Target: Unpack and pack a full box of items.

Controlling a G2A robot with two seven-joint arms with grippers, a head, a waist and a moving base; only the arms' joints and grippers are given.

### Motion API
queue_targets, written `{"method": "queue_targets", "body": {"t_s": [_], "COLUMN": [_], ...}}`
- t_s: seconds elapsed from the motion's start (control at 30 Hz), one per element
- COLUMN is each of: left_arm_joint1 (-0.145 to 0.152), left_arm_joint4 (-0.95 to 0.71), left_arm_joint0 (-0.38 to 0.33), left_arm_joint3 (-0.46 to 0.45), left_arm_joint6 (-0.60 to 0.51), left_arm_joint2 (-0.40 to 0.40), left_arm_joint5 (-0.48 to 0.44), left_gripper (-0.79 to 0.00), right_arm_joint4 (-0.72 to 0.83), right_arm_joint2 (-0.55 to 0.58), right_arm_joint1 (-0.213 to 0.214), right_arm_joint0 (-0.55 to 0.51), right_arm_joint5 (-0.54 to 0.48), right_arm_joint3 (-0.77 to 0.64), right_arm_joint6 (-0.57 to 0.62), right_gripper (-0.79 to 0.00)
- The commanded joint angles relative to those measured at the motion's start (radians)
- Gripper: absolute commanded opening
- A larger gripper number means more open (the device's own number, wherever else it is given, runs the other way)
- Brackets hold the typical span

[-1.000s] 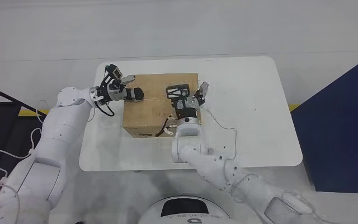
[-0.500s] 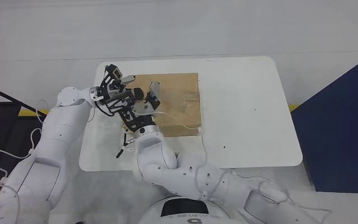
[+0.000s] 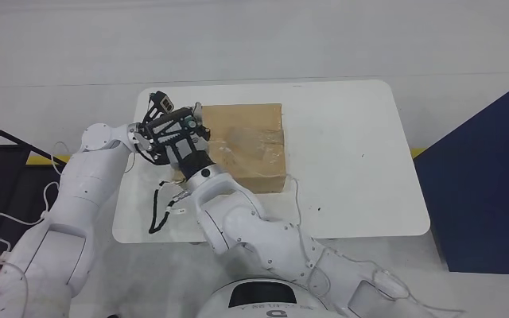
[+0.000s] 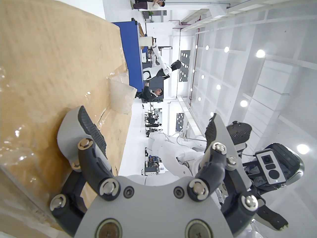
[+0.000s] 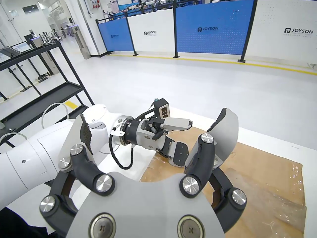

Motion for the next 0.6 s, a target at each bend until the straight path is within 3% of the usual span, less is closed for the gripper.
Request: {"method": "queue_targets", "body": {"t_s": [0.0, 0.2, 0.4, 0.5, 0.57], "left_arm_joint1": [0.000, 0.000, 0.000, 0.000, 0.000], "left_arm_joint4": [0.000, 0.000, 0.000, 0.000, 0.000], "left_arm_joint0": [0.000, 0.000, 0.000, 0.000, 0.000], "left_arm_joint3": [0.000, 0.000, 0.000, 0.000, 0.000], "left_arm_joint6": [0.000, 0.000, 0.000, 0.000, 0.000], "left_arm_joint2": [0.000, 0.000, 0.000, 0.000, 0.000], "left_arm_joint5": [0.000, 0.000, 0.000, 0.000, 0.000], "left_gripper": [0.000, 0.000, 0.000, 0.000, 0.000], "right_arm_joint4": [0.000, 0.009, 0.312, 0.479, 0.511], "right_arm_joint2": [0.000, 0.003, 0.201, 0.320, 0.347], "right_arm_joint1": [0.000, 0.000, 0.028, 0.049, 0.053], "right_arm_joint0": [0.000, -0.005, -0.205, -0.314, -0.333], "right_arm_joint5": [0.000, -0.002, -0.129, -0.245, -0.270], "right_arm_joint3": [0.000, -0.001, -0.104, -0.143, -0.150], "right_arm_joint6": [0.000, -0.001, -0.156, -0.184, -0.198], "right_gripper": [0.000, 0.000, 0.000, 0.000, 0.000]}}
